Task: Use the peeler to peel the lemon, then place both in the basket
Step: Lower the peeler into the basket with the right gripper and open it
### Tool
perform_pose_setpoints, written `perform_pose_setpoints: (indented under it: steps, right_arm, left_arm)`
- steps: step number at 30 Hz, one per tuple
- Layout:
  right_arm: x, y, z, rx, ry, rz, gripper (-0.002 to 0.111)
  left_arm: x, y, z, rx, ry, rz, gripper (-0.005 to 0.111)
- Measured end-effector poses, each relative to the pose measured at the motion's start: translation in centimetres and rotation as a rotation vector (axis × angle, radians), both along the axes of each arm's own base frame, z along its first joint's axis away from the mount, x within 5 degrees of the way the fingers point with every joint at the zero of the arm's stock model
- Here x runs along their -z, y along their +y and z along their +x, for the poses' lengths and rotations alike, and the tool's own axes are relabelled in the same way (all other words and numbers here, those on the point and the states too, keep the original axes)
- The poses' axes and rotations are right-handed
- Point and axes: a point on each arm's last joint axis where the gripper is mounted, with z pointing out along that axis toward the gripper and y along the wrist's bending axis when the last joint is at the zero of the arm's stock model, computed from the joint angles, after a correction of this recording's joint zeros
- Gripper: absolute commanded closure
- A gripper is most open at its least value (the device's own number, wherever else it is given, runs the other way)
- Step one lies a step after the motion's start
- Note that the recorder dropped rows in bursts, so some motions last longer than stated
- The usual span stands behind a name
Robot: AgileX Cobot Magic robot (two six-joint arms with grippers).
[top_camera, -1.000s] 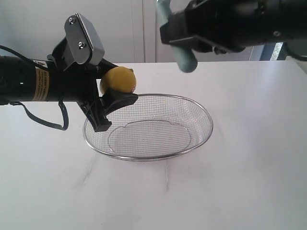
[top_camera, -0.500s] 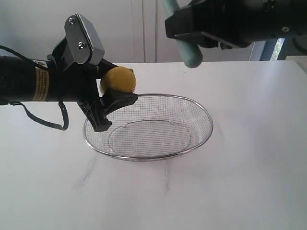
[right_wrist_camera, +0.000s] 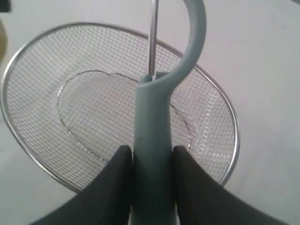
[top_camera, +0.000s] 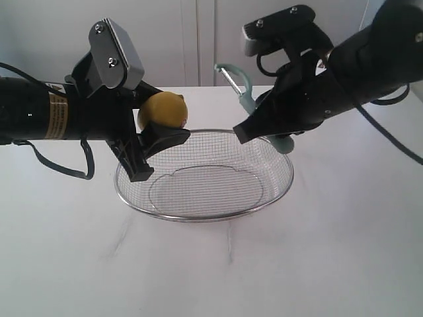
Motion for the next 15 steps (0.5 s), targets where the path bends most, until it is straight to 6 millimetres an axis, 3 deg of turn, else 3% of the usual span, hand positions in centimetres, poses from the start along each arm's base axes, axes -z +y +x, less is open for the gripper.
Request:
perform_pose_setpoints:
  steps: [7, 15]
  right_arm:
    - [2.9, 1.1, 2.5, 0.006, 0.05, -0.061, 0.108]
    - [7.9, 2.6, 5.7, -0.01, 0.12, -0.147, 0.108]
  left_arm:
    - [0.0, 0.0, 0.1, -0.007, -0.001, 0.003, 0.107]
    - [0.4, 0.9, 1.0, -0.136, -0.013, 0.068, 0.107]
